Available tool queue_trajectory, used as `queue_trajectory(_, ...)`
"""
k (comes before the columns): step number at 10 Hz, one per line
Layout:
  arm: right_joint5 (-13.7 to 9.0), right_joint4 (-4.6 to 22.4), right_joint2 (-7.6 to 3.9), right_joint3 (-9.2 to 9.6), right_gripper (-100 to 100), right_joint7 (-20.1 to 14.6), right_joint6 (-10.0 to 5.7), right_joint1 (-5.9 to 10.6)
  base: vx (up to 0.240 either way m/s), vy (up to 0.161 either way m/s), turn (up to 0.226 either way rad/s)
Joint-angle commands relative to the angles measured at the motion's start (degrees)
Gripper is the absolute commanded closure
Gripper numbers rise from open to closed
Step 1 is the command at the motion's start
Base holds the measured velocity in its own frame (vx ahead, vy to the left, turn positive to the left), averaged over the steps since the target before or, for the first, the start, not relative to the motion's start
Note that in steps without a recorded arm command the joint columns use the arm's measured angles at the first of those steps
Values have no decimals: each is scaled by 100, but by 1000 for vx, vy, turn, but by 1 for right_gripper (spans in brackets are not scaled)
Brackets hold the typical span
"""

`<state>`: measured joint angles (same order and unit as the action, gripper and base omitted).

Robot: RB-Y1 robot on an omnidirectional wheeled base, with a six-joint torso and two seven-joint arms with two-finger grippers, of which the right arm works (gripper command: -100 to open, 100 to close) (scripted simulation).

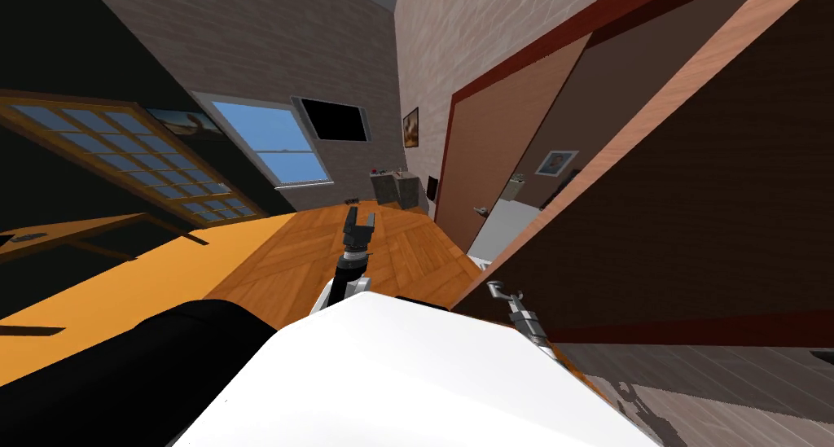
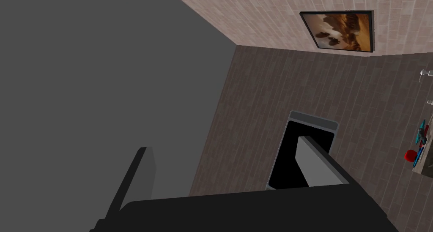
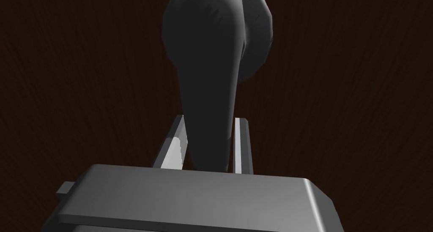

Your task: Pull the door open

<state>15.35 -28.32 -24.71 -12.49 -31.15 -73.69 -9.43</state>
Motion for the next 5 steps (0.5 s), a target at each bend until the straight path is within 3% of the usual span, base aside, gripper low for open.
queue_trajectory(1, 0, 0, 0, 0, 100, 0, 0, 0, -93, -42, 32)
queue_trajectory(5, 47, 148, -16, 12, 100, -7, -136, 25, -188, -37, 170)
